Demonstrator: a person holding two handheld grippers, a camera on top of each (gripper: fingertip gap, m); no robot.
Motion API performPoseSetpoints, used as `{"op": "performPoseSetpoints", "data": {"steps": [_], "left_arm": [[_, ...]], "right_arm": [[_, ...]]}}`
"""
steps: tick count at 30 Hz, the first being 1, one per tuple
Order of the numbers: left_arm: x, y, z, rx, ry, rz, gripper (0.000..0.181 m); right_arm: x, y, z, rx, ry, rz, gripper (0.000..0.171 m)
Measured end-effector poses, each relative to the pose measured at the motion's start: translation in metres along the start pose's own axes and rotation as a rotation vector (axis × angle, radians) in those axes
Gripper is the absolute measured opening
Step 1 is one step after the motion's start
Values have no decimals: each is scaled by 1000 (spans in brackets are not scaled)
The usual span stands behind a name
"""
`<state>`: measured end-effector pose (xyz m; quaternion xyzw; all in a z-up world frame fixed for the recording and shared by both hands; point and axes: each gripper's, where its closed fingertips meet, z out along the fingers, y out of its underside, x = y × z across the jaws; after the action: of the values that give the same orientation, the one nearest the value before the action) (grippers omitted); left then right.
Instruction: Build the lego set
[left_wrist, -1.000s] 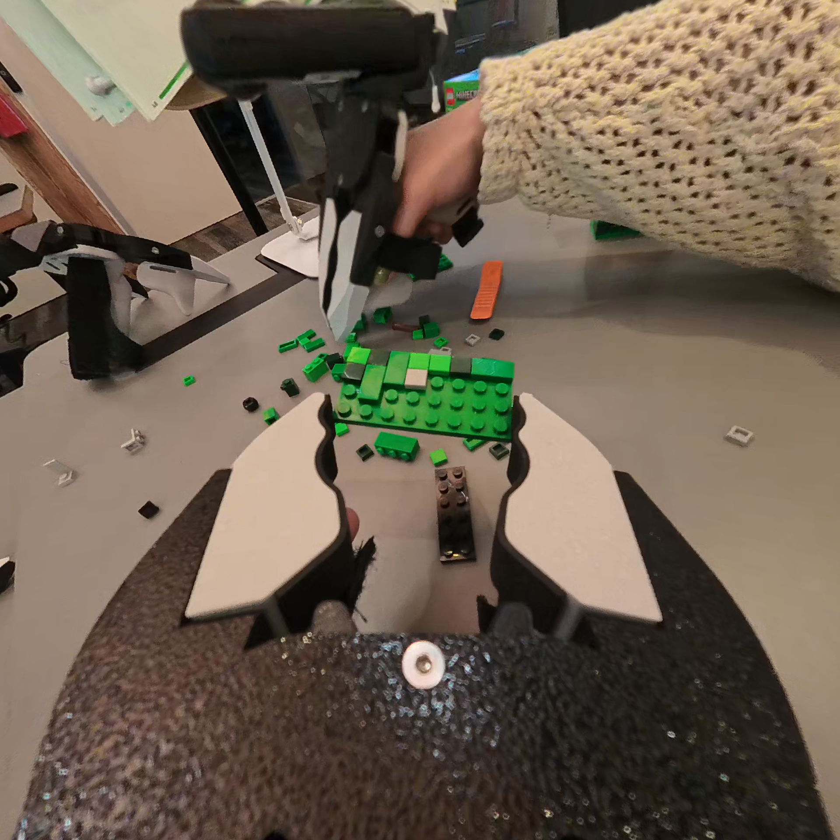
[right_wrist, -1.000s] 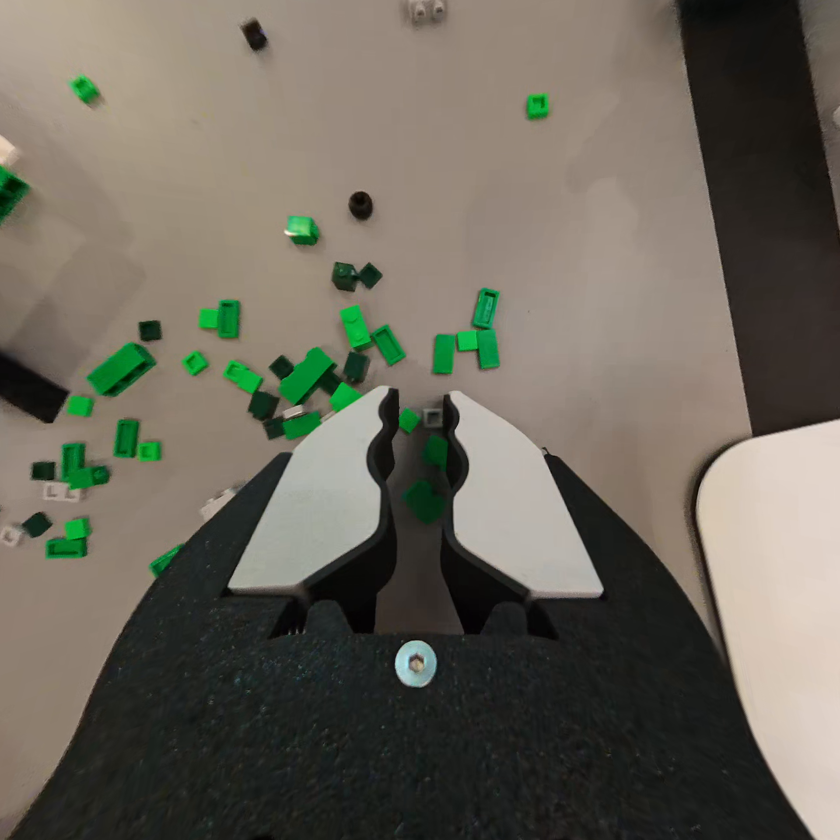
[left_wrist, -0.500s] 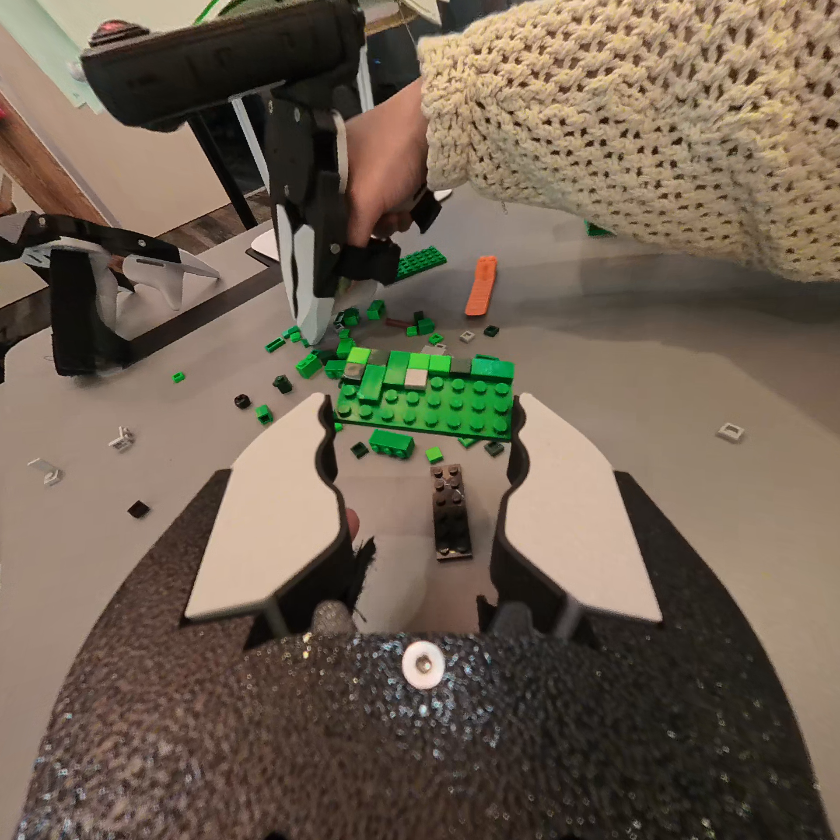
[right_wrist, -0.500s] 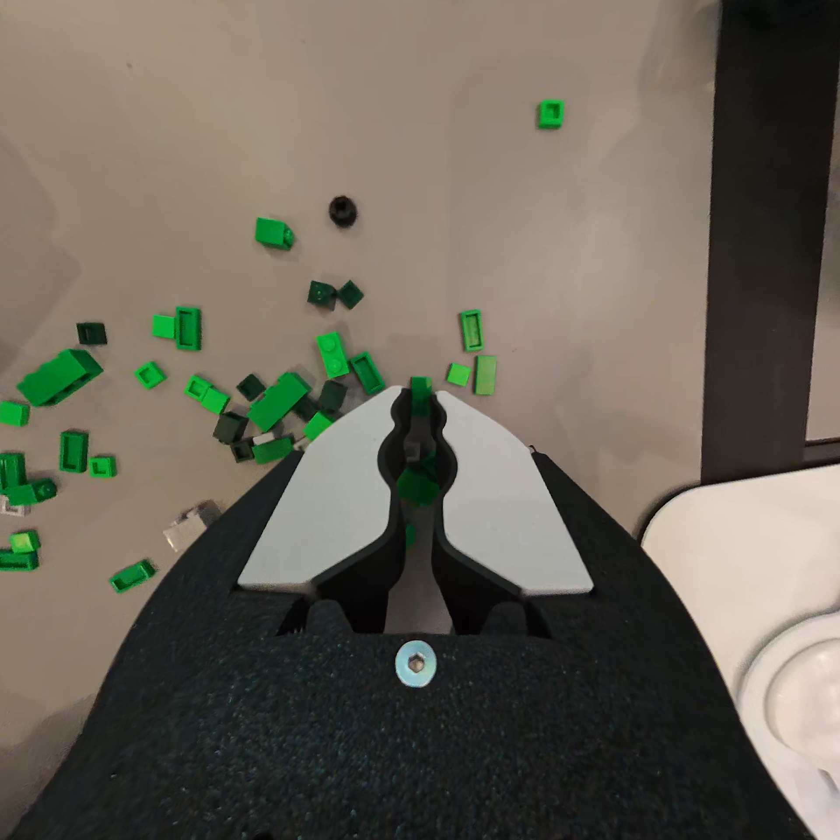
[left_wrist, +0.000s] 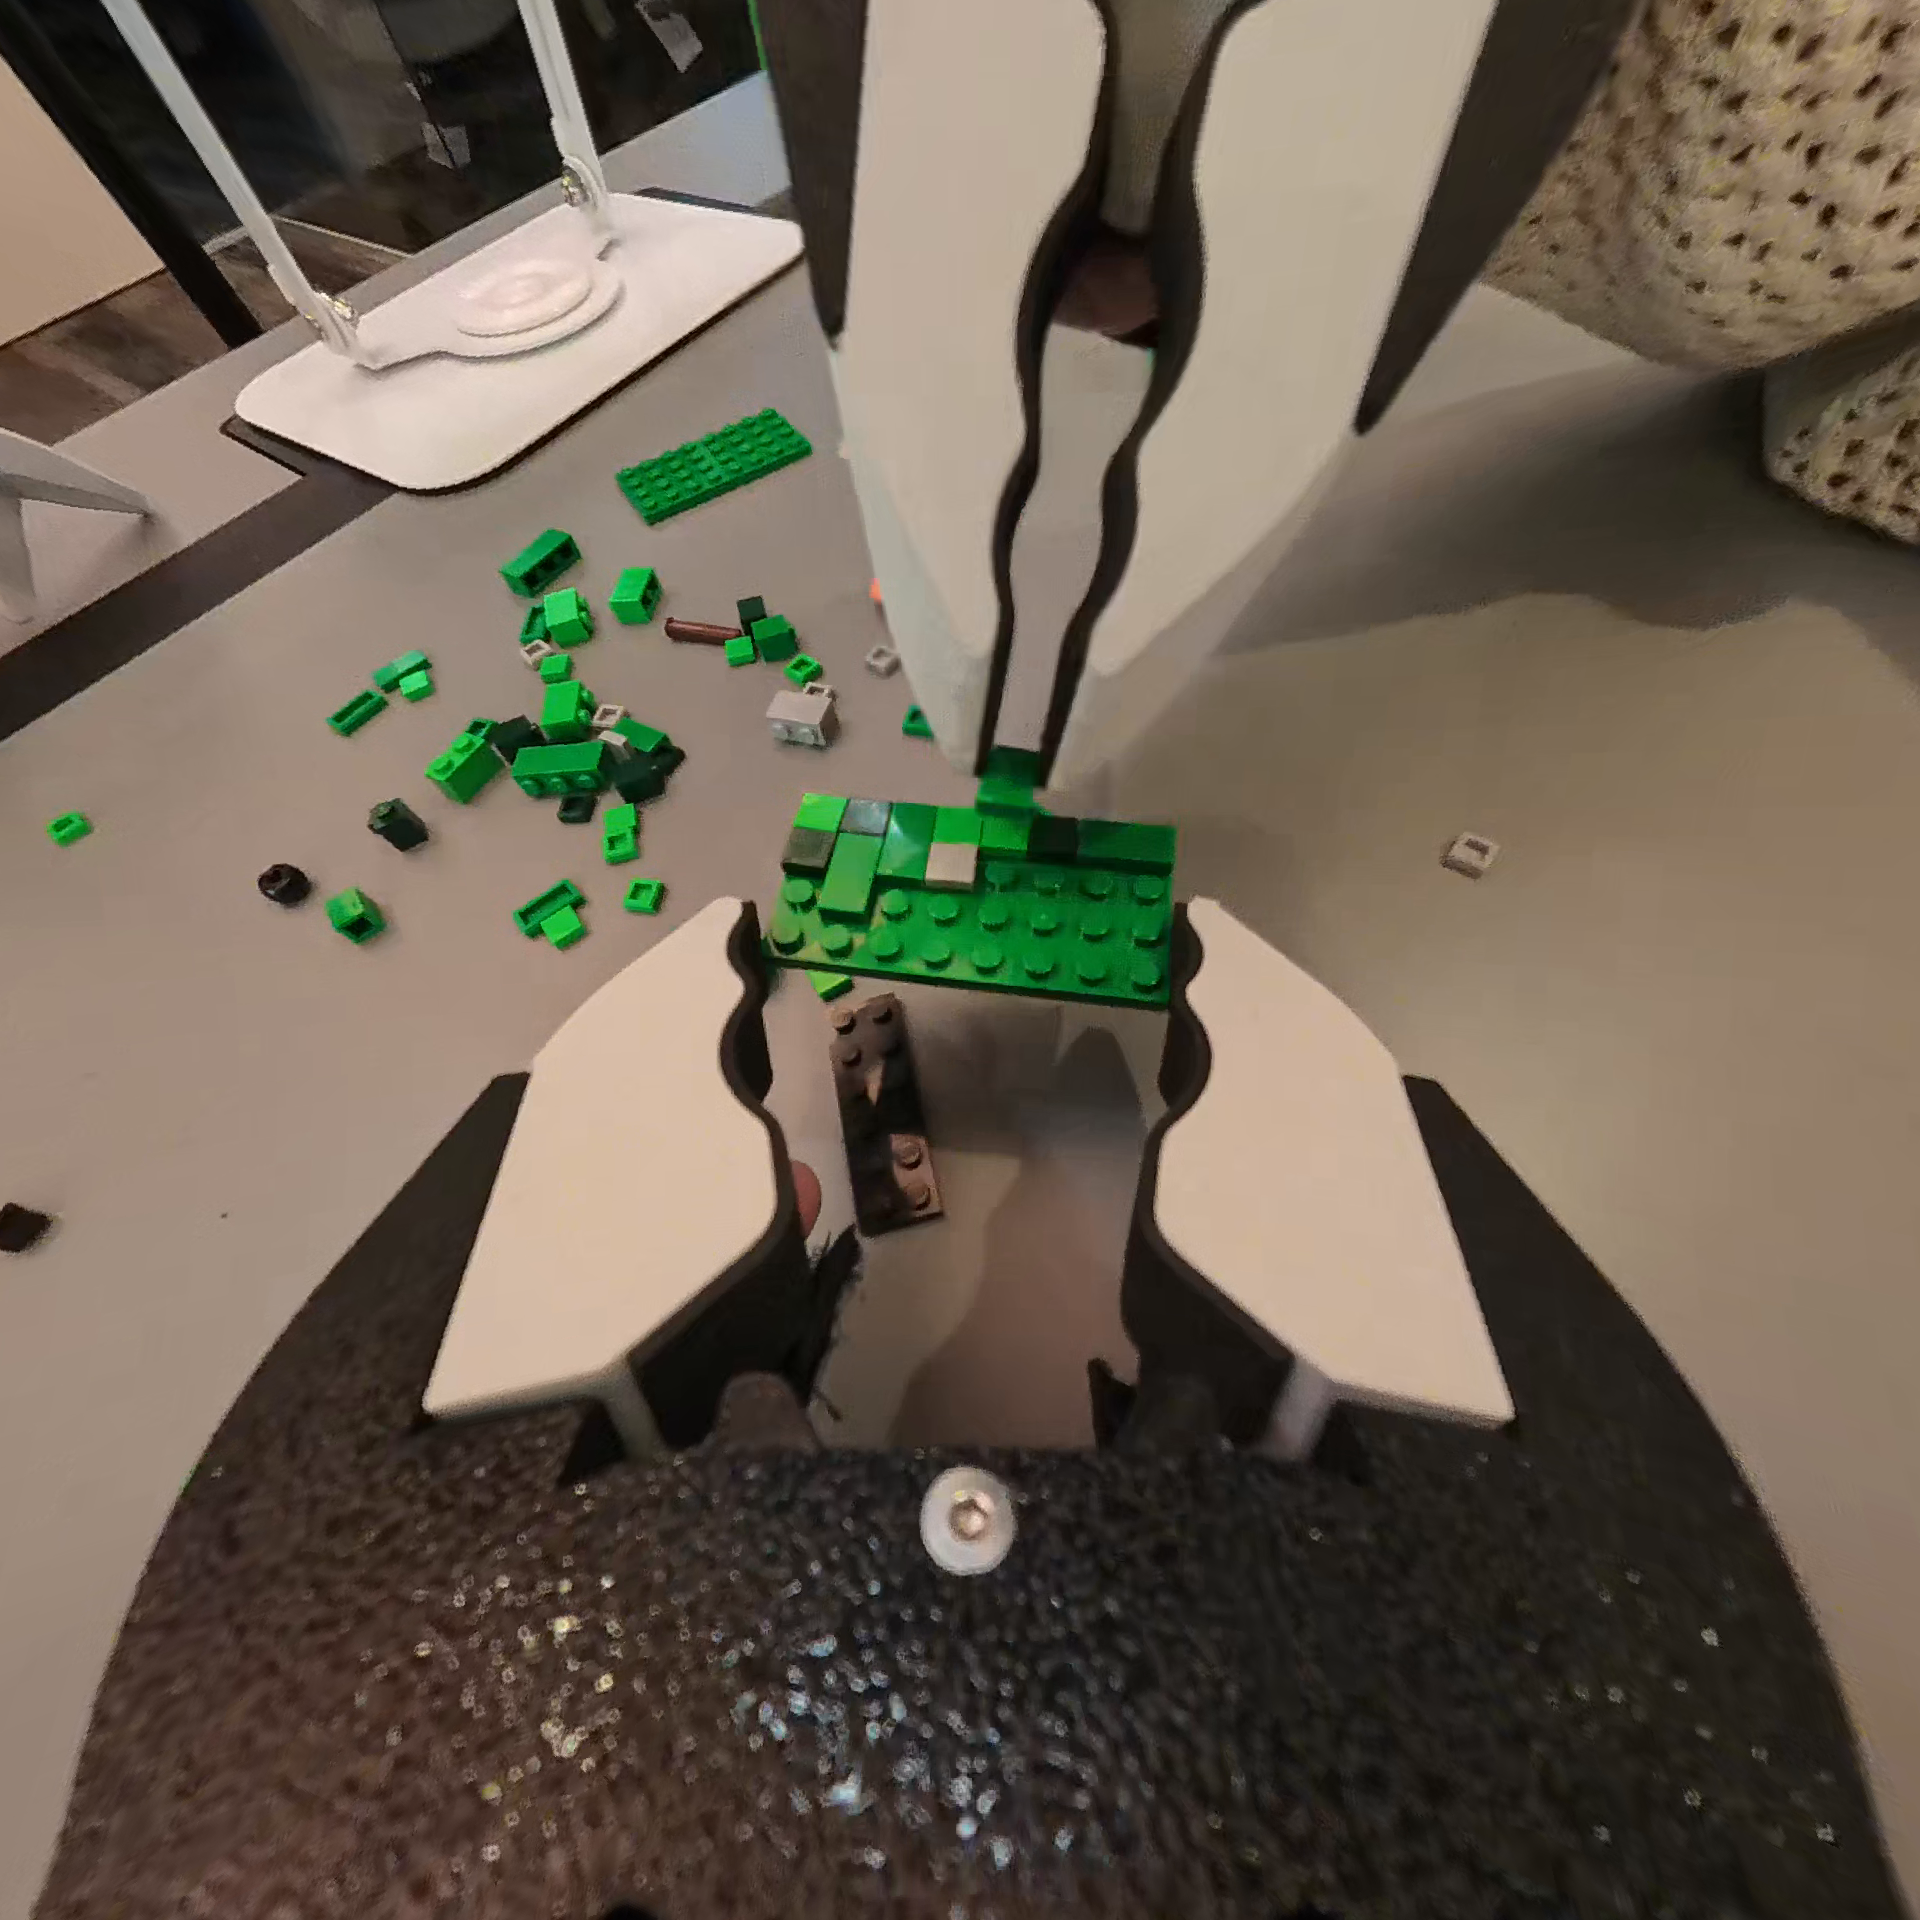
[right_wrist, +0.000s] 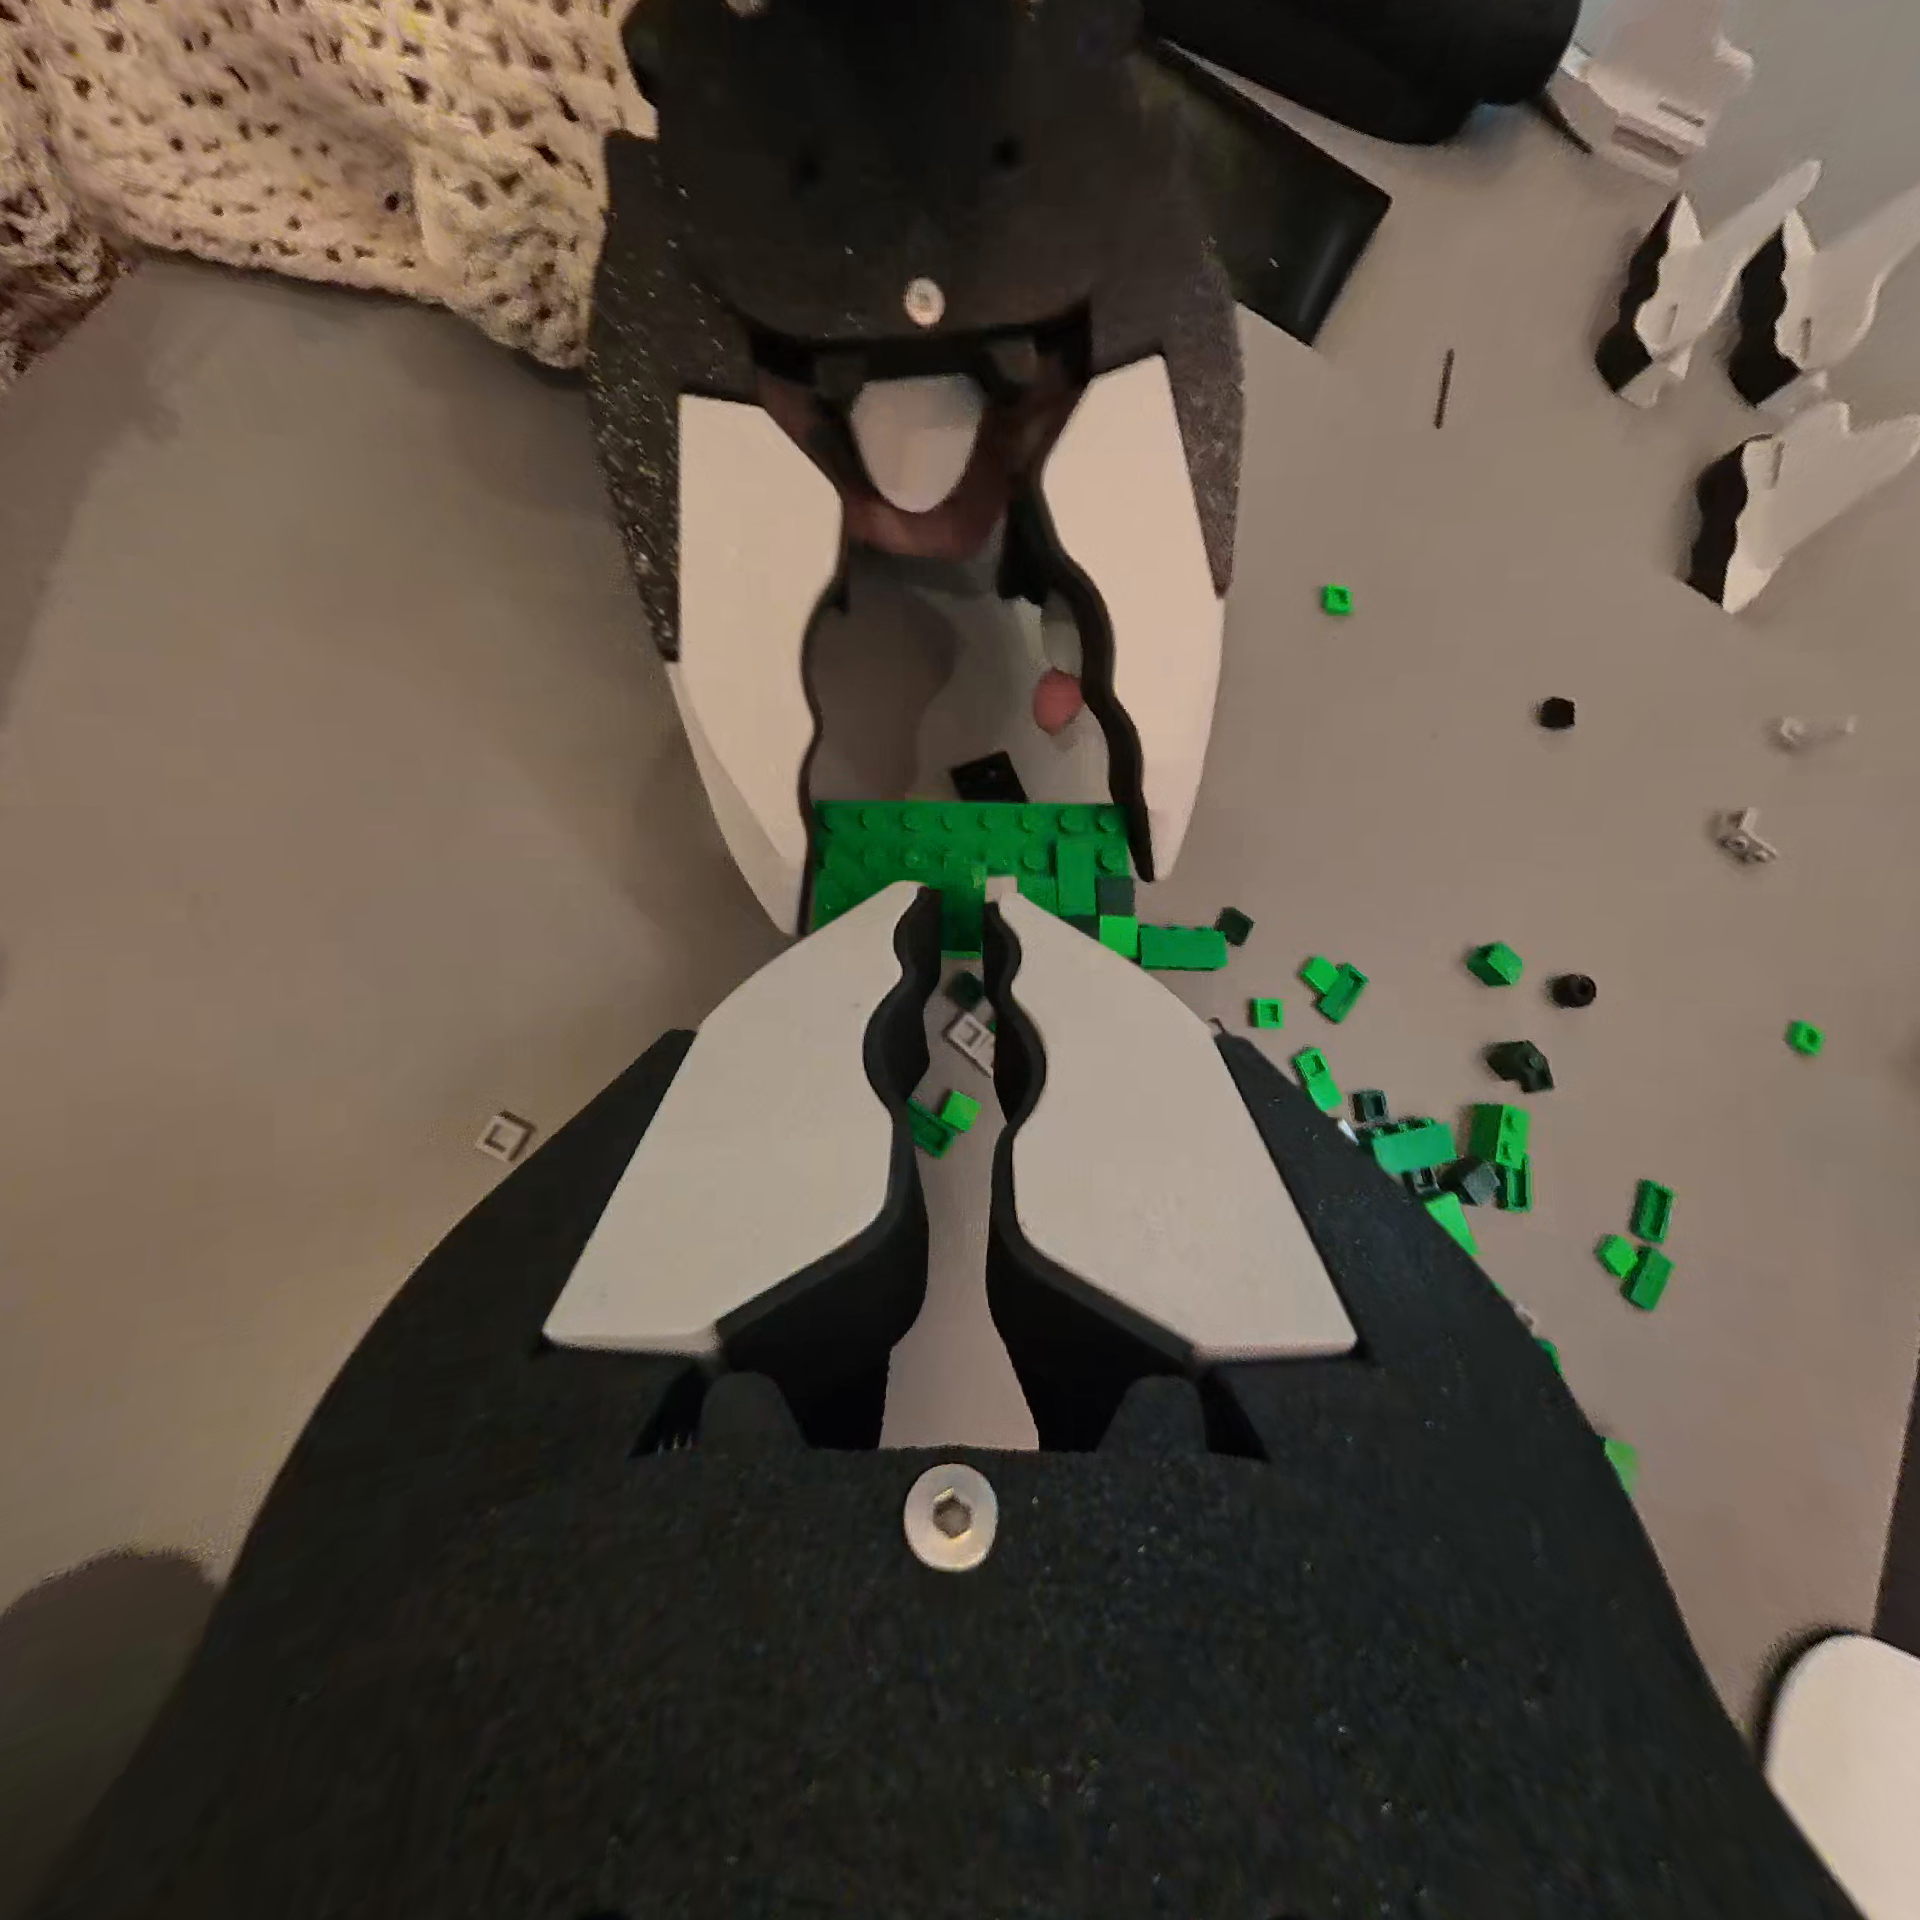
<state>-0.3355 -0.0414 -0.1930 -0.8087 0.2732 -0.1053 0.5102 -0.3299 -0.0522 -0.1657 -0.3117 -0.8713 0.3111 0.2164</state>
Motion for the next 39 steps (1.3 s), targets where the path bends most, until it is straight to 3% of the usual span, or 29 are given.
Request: {"op": "performPoseSetpoints", "data": {"steps": [23, 28, 34, 39], "left_arm": [[2, 1, 1, -11, 1, 26, 74], [1, 0, 0, -1, 2, 12, 74], [-1, -1, -1, 11, 6, -11, 74], [-2, -2, -2, 19, 4, -29, 74]], "right_arm": [[-4, 9, 17, -144, 17, -41, 7], [-3, 11, 7, -130, 87, -42, 25], [-3, 19, -4, -94, 359, -259, 53], [-5, 20, 5, -167, 664, -600, 56]]}}
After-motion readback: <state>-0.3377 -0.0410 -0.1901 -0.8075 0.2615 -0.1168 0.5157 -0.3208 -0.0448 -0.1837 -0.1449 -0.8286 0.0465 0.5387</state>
